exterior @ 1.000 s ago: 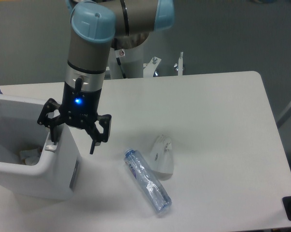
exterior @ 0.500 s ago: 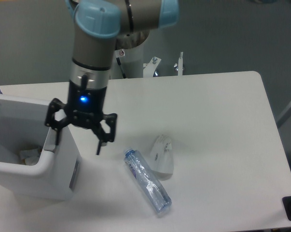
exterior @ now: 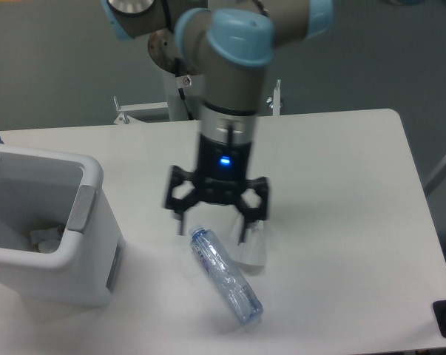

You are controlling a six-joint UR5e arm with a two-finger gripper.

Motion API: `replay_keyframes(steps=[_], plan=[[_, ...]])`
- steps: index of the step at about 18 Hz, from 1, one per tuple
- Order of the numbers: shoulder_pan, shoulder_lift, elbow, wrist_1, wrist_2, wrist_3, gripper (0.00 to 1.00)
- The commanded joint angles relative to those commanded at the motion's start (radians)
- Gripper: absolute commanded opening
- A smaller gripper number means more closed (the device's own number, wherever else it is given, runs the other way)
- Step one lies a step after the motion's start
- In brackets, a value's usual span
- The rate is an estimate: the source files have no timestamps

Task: Open the trash can

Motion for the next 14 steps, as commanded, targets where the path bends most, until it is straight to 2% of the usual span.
replay_keyframes(steps=[4,10,12,14], plan=[[0.060,-0.038,-0.009,-0.003,0.030,0.095,1.00],[0.062,-0.071,-0.014,-0.015,0.202,0.212,1.00],[0.055,-0.074,-0.015,-0.021,0.257,0.285,1.00],[0.052,-0.078,-0.014,-0.052,0.276,0.374,1.00]])
